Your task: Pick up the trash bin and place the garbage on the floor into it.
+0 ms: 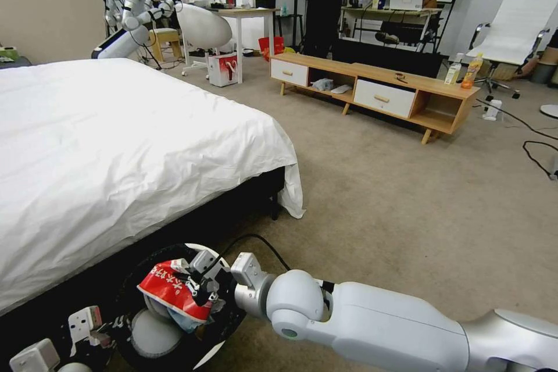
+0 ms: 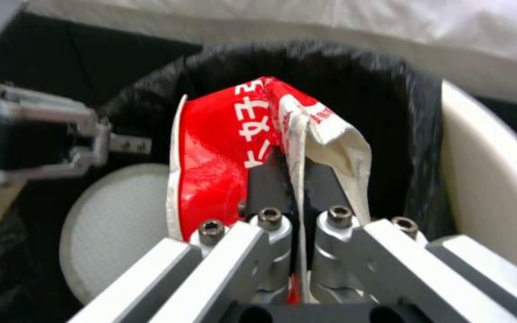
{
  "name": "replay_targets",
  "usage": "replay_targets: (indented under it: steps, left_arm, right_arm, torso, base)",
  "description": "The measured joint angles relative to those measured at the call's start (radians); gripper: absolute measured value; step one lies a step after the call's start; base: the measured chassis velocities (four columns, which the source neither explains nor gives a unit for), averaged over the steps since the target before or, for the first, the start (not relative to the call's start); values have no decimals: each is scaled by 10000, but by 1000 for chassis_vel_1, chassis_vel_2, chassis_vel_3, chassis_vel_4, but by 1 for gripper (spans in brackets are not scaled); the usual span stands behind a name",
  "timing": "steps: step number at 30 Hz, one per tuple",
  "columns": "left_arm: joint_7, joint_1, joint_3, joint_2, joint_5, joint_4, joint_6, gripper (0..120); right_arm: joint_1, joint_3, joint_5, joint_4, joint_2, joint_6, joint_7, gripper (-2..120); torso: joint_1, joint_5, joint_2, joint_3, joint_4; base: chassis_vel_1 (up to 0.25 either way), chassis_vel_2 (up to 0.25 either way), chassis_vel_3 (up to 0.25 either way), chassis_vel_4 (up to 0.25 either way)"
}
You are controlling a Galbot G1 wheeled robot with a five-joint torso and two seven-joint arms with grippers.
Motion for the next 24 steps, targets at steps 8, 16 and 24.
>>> replay_targets:
  steps: [8, 16, 24]
  left_arm:
    - [5, -36, -7, 0, 0, 61, -11, 1]
    - [13, -62, 15, -9, 14, 131, -24, 1]
    - [19, -41, 31, -42, 51, 138, -39, 1]
  right_arm:
    - [-230, -92, -124, -128, -136, -12, 0, 0]
    - [-369, -67, -242, -164, -338, -95, 39, 0]
    - [-382, 80, -308, -2, -552, -160, 185, 17]
  torso:
    - [0, 1, 0, 0, -1]
    - [0, 1, 0, 0, 0]
    - [0, 1, 0, 0, 0]
  base:
    - [0, 0, 0, 0]
    - [0, 0, 0, 0]
    - [0, 0, 0, 0]
